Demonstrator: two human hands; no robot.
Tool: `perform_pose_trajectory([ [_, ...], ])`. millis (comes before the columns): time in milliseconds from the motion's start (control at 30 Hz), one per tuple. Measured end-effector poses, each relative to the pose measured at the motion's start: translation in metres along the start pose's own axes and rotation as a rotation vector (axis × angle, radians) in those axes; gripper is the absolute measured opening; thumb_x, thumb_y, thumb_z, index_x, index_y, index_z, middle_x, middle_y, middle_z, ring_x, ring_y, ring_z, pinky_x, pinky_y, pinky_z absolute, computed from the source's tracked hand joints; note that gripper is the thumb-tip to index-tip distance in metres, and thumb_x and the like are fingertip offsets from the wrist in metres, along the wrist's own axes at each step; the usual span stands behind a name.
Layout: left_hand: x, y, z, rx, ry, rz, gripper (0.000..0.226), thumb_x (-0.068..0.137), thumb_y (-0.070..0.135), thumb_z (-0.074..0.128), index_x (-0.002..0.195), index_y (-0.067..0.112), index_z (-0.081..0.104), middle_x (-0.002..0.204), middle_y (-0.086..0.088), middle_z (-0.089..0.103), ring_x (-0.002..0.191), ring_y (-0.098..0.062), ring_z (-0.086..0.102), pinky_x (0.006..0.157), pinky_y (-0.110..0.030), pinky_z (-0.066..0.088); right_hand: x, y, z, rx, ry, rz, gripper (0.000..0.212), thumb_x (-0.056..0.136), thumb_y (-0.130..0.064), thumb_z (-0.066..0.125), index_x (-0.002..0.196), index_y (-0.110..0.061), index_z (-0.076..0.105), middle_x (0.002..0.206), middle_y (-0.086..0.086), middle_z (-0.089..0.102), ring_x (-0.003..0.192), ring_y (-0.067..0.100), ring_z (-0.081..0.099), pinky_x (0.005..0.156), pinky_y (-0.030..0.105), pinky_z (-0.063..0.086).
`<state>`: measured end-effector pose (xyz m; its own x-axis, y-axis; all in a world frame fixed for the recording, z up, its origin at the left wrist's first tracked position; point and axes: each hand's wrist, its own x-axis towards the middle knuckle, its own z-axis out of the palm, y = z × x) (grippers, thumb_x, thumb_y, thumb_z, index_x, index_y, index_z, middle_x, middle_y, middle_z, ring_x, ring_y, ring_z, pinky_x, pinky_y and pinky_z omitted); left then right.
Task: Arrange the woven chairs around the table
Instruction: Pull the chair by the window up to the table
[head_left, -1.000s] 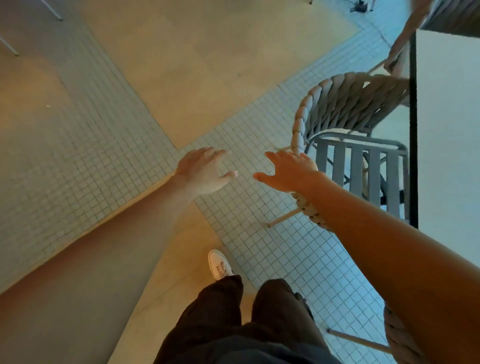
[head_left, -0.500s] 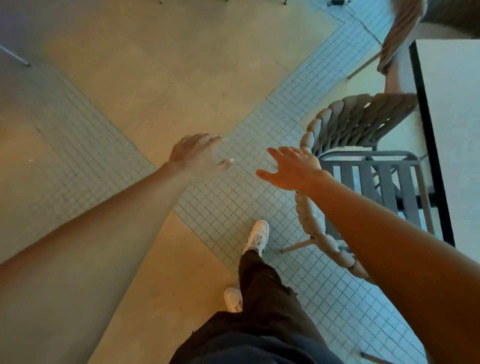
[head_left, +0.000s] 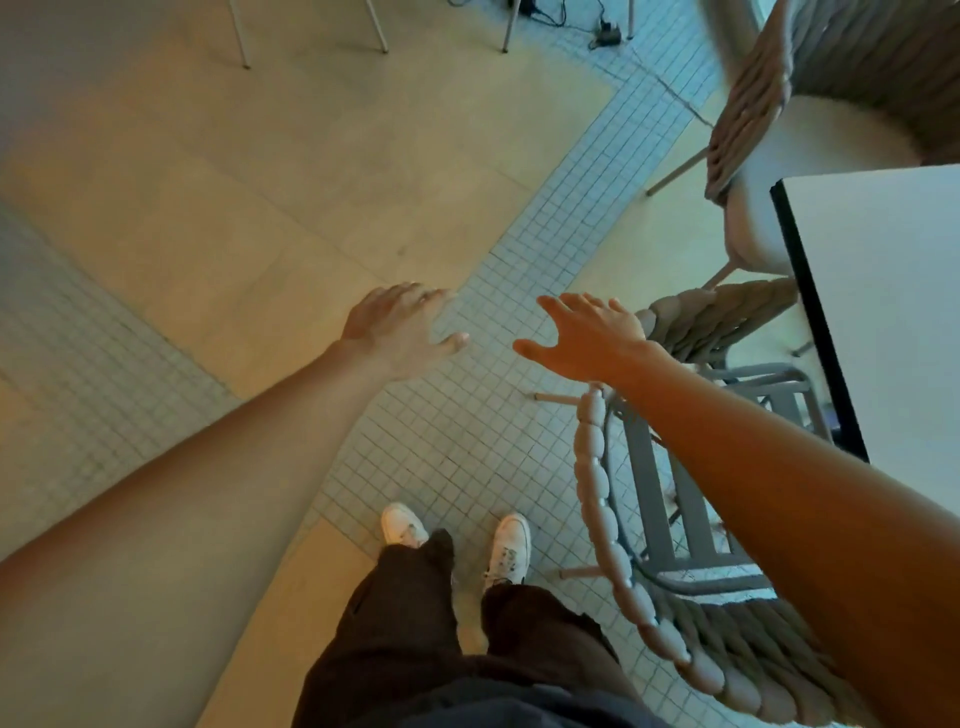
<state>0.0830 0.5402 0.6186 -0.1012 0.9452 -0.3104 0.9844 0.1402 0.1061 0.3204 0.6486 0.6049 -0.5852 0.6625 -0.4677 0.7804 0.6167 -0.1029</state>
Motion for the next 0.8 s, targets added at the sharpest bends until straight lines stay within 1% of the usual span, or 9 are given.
perform_pose_trajectory([
  [167,0.065,-0.024,-0.019,0.025,0.009,0.092,0.073,0.09,0.073,0.042,0.149,0.03,0.04,0.152,0.003,0.045,0.141,-0.02,0.038,0.112,-0.041,0.031,0.043,0.011,-0.028,0.034,0.023,0.076,0.096,0.085,-0.088,0.027,0.158,-0.027,0.02,0.163,0.008,0.029,0.148,0.033,0.029,0.118,0.06,0.022],
  [333,0.148,-0.053,-0.046,0.073,0.012,0.22,0.074,0.089,0.074,0.04,0.148,0.029,0.041,0.151,0.002,0.047,0.14,-0.021,0.04,0.11,-0.043,0.034,0.093,0.016,-0.062,0.088,0.018,0.23,0.098,0.082,-0.09,0.03,0.158,-0.029,0.02,0.162,0.008,0.03,0.146,0.034,0.031,0.117,0.058,0.025],
  [467,0.207,-0.081,-0.072,0.102,-0.01,0.313,0.073,0.09,0.074,0.038,0.148,0.029,0.042,0.151,0.002,0.047,0.141,-0.022,0.04,0.109,-0.044,0.034,0.13,0.016,-0.089,0.164,0.026,0.328,0.098,0.082,-0.089,0.034,0.159,-0.028,0.02,0.163,0.008,0.028,0.147,0.033,0.029,0.118,0.058,0.024],
  [633,0.263,-0.117,-0.097,0.198,-0.034,0.386,0.072,0.091,0.074,0.037,0.149,0.032,0.039,0.154,0.002,0.044,0.144,-0.021,0.036,0.112,-0.044,0.031,0.159,0.02,-0.114,0.24,0.056,0.438,0.097,0.083,-0.087,0.035,0.159,-0.028,0.02,0.164,0.009,0.027,0.148,0.033,0.028,0.119,0.057,0.022],
  [800,0.32,-0.125,-0.123,0.256,-0.03,0.463,0.072,0.09,0.075,0.036,0.149,0.033,0.04,0.153,0.003,0.045,0.142,-0.02,0.039,0.113,-0.044,0.031,0.181,0.035,-0.13,0.309,0.092,0.537,0.097,0.083,-0.088,0.036,0.158,-0.027,0.022,0.162,0.01,0.031,0.146,0.033,0.031,0.118,0.058,0.023],
])
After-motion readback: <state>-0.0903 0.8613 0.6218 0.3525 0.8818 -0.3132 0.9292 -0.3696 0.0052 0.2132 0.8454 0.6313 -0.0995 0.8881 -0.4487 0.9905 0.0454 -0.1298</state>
